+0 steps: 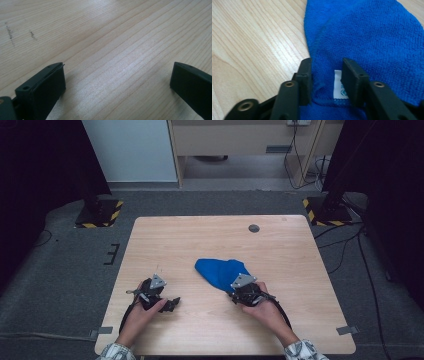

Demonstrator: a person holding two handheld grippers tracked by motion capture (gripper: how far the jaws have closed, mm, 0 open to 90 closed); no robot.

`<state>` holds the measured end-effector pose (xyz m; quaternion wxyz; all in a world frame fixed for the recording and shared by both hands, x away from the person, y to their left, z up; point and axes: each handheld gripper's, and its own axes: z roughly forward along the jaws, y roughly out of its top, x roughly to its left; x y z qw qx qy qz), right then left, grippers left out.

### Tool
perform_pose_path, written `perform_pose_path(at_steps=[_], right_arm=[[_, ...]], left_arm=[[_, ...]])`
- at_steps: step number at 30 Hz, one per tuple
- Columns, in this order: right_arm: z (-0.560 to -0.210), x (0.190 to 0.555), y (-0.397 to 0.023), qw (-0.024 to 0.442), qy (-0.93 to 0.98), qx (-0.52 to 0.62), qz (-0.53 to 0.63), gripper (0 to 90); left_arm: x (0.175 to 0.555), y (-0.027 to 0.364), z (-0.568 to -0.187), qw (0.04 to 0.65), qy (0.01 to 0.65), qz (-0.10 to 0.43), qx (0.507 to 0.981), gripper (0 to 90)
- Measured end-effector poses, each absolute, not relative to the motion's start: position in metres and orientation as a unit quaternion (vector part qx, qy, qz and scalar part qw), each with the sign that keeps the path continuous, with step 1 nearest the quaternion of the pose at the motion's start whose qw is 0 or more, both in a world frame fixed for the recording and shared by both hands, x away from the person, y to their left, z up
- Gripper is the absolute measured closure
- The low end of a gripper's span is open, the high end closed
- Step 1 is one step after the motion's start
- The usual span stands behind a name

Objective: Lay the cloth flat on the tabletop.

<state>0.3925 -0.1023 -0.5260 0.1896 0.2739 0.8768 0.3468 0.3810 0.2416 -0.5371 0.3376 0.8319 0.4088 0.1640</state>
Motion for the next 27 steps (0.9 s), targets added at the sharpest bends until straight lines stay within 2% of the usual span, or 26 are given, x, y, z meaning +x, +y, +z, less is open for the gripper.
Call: perform_pose_path(at_steps=[1, 2, 4, 6, 8, 19, 27], right_arm=[[-0.526, 0.393, -0.102, 0.190, 0.877, 0.274, 0.347, 64.3], [-0.526, 0.394, -0.105, 0.189, 0.875, 0.276, 0.350, 70.1], [-0.526, 0.395, -0.105, 0.190, 0.875, 0.275, 0.351, 72.9], [-0.526, 0.396, -0.107, 0.185, 0.874, 0.279, 0.352, 81.3], [-0.526, 0.396, -0.107, 0.185, 0.875, 0.278, 0.350, 83.2], [-0.509, 0.394, -0.117, 0.160, 0.850, 0.308, 0.396, 81.5], [-0.503, 0.395, -0.123, 0.163, 0.842, 0.313, 0.408, 85.7]], left_arm=[[0.381, 0.242, -0.537, 0.338, 0.409, 0.164, 0.832, 0.0], [0.381, 0.242, -0.537, 0.338, 0.409, 0.164, 0.832, 0.0], [0.381, 0.242, -0.537, 0.337, 0.409, 0.164, 0.832, 0.0], [0.381, 0.242, -0.537, 0.338, 0.409, 0.164, 0.832, 0.0], [0.381, 0.242, -0.537, 0.338, 0.409, 0.164, 0.832, 0.0], [0.381, 0.242, -0.537, 0.338, 0.408, 0.164, 0.833, 0.0], [0.381, 0.242, -0.537, 0.338, 0.408, 0.163, 0.833, 0.0]])
